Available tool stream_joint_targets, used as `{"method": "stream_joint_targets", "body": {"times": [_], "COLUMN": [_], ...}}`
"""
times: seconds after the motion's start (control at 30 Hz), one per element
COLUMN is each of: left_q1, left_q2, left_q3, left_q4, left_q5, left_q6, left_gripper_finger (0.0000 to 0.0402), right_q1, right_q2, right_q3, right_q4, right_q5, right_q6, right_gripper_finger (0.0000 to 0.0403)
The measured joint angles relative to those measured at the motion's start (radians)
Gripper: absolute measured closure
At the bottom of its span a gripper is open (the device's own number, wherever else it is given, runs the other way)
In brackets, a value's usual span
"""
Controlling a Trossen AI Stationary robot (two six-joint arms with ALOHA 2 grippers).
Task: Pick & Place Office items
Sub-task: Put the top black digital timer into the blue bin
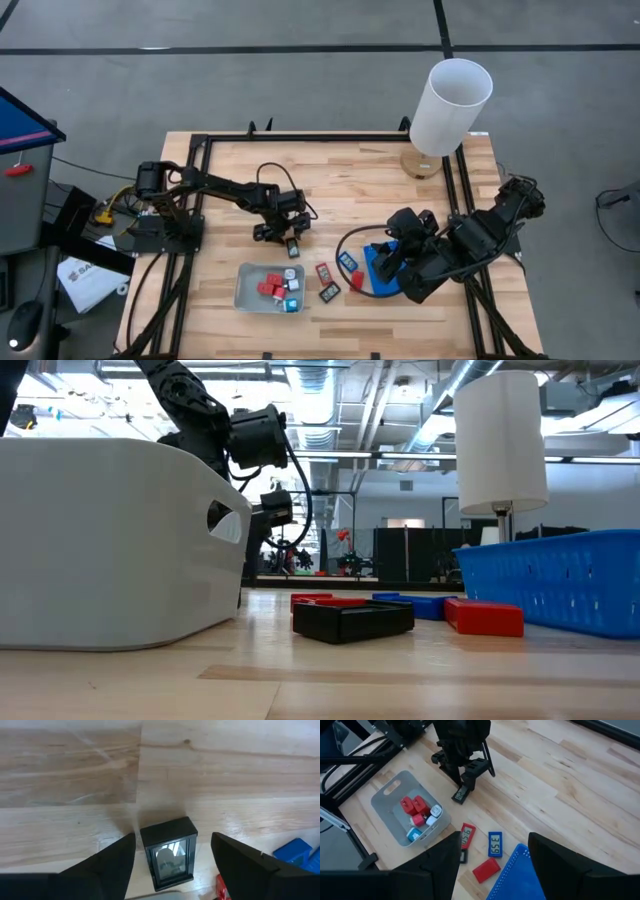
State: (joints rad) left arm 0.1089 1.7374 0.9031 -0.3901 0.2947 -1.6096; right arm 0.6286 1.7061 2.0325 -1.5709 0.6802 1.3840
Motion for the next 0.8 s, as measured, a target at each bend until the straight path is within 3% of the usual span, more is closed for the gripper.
{"method": "stream_joint_targets", "body": {"times": [0.8], "left_q1": [0.0], "left_q2": [0.0], "left_q3": [0.0], "left_q4": [-0.034], "left_q5": [-0.028], "left_q6": [-0.05], "left_gripper_finger": [0.0197], "right_q1": [0.045], "right_q2": [-0.006], "right_q3": [0.0], "right_q4": [0.0], "right_q5": [0.001], "right_q6": [0.031], "right_gripper_finger": [0.018]}}
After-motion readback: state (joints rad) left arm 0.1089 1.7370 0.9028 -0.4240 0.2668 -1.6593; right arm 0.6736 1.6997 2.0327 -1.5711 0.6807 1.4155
